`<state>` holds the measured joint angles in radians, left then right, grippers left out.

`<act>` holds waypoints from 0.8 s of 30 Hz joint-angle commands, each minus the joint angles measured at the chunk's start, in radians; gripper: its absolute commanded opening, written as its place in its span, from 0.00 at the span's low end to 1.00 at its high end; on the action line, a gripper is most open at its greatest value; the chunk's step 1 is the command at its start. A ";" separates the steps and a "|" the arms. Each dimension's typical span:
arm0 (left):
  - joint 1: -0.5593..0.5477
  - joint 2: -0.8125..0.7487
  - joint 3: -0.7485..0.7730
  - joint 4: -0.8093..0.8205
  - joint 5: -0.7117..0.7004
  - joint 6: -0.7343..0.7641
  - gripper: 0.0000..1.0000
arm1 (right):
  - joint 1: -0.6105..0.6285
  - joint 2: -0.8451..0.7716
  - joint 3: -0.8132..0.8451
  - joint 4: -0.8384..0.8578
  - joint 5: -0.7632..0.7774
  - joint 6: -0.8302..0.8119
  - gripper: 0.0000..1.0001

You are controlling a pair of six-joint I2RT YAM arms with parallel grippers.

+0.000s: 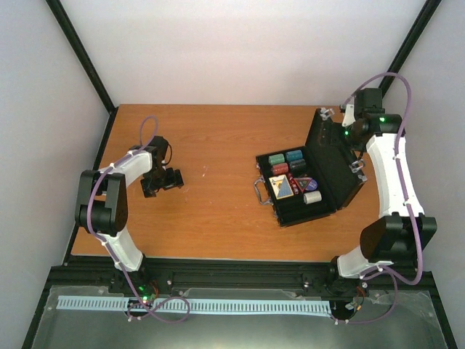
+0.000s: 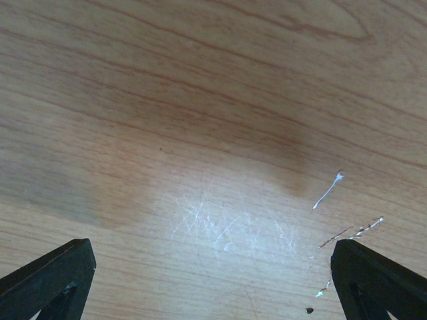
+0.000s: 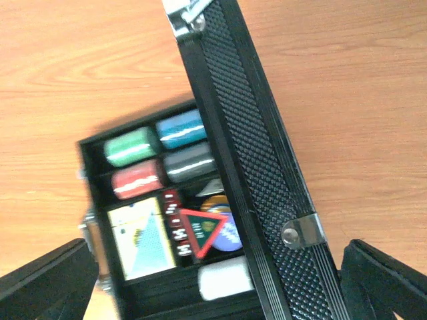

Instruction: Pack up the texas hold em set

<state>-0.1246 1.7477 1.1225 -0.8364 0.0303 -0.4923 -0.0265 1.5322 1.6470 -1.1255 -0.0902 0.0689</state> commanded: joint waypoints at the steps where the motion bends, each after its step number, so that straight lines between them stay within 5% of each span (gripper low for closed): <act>1: -0.006 0.013 0.034 0.008 0.005 0.005 1.00 | 0.016 -0.062 -0.044 0.005 -0.271 0.092 1.00; 11: -0.007 0.030 0.046 0.010 0.017 0.003 1.00 | 0.231 -0.202 -0.249 0.108 -0.308 0.293 0.97; 21: -0.022 0.032 0.078 0.014 0.066 -0.014 1.00 | 0.327 -0.131 -0.166 0.061 -0.186 0.305 0.94; 24: -0.057 0.041 0.119 0.026 0.127 -0.032 1.00 | 0.326 -0.055 -0.137 0.055 -0.115 0.281 0.83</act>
<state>-0.1417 1.7775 1.1629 -0.8330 0.0772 -0.4957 0.2962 1.3933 1.4628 -1.0588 -0.3046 0.3626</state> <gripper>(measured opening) 0.997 0.900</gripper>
